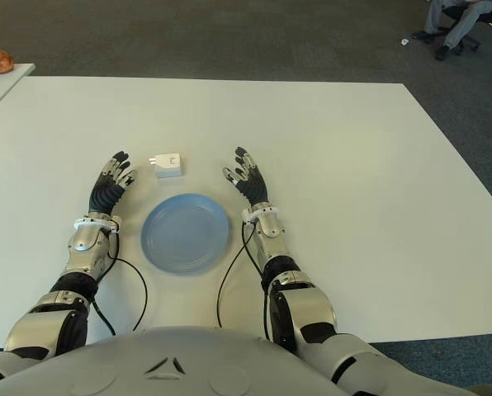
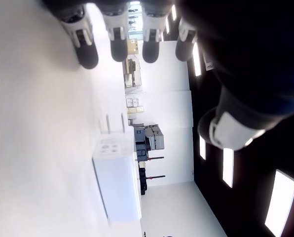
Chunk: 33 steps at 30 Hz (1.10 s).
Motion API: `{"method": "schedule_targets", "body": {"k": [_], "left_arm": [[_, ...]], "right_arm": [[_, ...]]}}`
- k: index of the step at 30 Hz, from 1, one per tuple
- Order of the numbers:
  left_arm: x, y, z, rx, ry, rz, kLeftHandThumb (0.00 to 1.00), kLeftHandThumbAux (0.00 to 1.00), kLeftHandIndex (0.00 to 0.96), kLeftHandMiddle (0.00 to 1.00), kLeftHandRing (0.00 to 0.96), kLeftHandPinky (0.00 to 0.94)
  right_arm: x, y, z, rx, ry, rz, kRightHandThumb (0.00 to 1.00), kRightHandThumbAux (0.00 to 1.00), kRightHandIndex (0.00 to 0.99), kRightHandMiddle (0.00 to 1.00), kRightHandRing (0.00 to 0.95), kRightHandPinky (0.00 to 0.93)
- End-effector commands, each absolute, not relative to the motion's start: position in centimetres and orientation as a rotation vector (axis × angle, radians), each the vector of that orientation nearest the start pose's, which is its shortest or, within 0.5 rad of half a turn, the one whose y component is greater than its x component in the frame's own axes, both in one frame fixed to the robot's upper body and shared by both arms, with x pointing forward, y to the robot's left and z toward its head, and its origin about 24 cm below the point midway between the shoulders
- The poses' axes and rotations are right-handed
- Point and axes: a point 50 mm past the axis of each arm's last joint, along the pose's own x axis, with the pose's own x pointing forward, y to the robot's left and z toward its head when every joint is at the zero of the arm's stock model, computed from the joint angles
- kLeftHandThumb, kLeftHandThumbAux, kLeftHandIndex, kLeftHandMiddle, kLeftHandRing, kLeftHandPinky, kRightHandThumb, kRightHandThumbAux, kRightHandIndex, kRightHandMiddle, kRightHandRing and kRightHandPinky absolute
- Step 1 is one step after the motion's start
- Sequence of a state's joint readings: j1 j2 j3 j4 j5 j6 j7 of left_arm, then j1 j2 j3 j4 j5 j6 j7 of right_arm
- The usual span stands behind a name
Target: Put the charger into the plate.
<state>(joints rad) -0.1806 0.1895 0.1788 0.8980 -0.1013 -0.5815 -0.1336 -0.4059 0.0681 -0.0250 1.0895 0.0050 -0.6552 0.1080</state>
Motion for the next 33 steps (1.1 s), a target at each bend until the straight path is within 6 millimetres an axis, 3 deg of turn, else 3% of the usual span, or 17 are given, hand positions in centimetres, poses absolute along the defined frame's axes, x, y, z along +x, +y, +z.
{"method": "schedule_targets", "body": {"k": [1, 16, 28, 33], "left_arm": [[21.3, 23.5, -6.3, 0.023, 0.251, 0.134, 0.042, 0.668, 0.031, 0.074, 0.06, 0.077], [24.1, 26.0, -2.0, 0.043, 0.146, 0.146, 0.04, 0.712, 0.026, 0.069, 0.052, 0.053], [26.2, 26.3, 2.5, 0.177, -0.016, 0.152, 0.188, 0.689, 0.017, 0.057, 0.051, 0.081], [26.8, 26.1, 3.2, 0.235, -0.037, 0.155, 0.239, 0.674, 0.026, 0.062, 0.065, 0.108]], "right_arm": [[26.0, -9.9, -6.0, 0.06, 0.204, 0.211, 0.01, 0.742, 0.004, 0.036, 0.005, 0.0], [26.1, -9.5, -6.0, 0.055, 0.214, 0.21, 0.033, 0.696, 0.006, 0.03, 0.0, 0.0], [26.1, -9.1, -5.7, 0.049, 0.176, 0.203, 0.032, 0.711, 0.034, 0.056, 0.017, 0.0], [26.0, -9.0, -5.8, 0.053, 0.18, 0.204, 0.032, 0.706, 0.037, 0.055, 0.017, 0.0]]}}
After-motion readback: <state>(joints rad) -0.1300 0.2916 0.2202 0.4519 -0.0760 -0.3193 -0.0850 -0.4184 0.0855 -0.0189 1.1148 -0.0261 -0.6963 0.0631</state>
